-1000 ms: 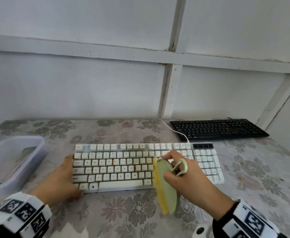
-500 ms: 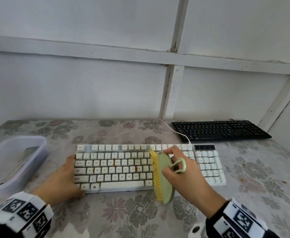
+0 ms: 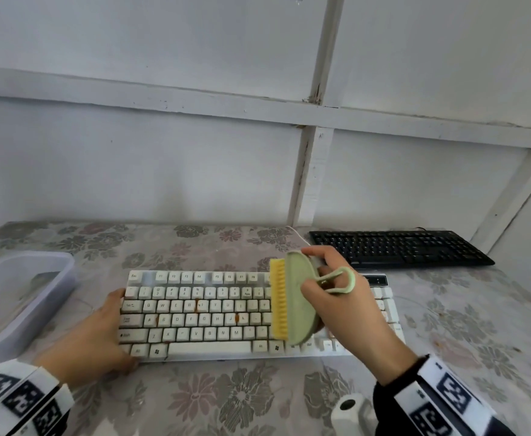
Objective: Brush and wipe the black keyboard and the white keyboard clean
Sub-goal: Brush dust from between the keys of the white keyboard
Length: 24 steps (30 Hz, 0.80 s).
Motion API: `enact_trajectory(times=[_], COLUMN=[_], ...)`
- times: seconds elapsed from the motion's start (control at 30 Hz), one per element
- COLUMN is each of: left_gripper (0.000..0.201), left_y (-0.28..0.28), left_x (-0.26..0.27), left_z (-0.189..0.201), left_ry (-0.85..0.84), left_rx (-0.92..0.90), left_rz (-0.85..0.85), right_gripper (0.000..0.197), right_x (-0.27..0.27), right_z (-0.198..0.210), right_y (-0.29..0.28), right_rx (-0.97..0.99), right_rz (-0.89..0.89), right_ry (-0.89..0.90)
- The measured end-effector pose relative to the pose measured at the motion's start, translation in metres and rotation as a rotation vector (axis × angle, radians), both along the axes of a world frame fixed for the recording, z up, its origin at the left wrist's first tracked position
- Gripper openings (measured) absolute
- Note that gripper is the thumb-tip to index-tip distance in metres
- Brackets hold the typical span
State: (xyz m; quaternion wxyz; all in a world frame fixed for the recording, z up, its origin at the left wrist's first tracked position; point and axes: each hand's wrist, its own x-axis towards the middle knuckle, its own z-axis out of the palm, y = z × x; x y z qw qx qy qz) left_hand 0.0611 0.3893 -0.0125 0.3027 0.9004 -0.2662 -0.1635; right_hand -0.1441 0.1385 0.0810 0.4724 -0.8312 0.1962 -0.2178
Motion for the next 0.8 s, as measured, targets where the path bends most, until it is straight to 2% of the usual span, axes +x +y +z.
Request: enact_trajectory(times=[0.13, 0.27, 0.4, 0.63, 0.7, 0.8], left_gripper=[0.099, 0.093, 0.088, 0.094, 0.093, 0.091], left_y=[0.0, -0.002, -0.002, 0.001, 0.001, -0.002], left_x=[0.003, -0.001, -0.006, -0.004, -0.006, -0.011], left_z=[-0.001, 0.002, 0.005, 0.008, 0.009, 0.016], left_ry=[0.006, -0.01, -0.047, -0.056, -0.057, -0.025], left_rx=[0.014, 0.003, -0.017, -0.01, -0.021, -0.025], left_rz=[0.003, -0.006, -0.014, -0.067, -0.073, -0.085], right_gripper=[0.037, 0.034, 0.028, 0.024, 0.024, 0.025], right_x=[0.019, 0.03, 0.024, 0.0, -0.005, 0.0], right_z=[0.001, -0.005, -0.017, -0.03, -0.026, -0.009], right_y=[0.005, 0.006, 0.015, 0.026, 0.029, 0.026], right_rx=[-0.078, -0.133, -0.144, -0.128, -0.112, -0.114], right_rz=[0.007, 0.016, 0.019, 0.07, 0.073, 0.02], right_ry=[-0.034, -0.008, 0.052, 0.148, 0.185, 0.136])
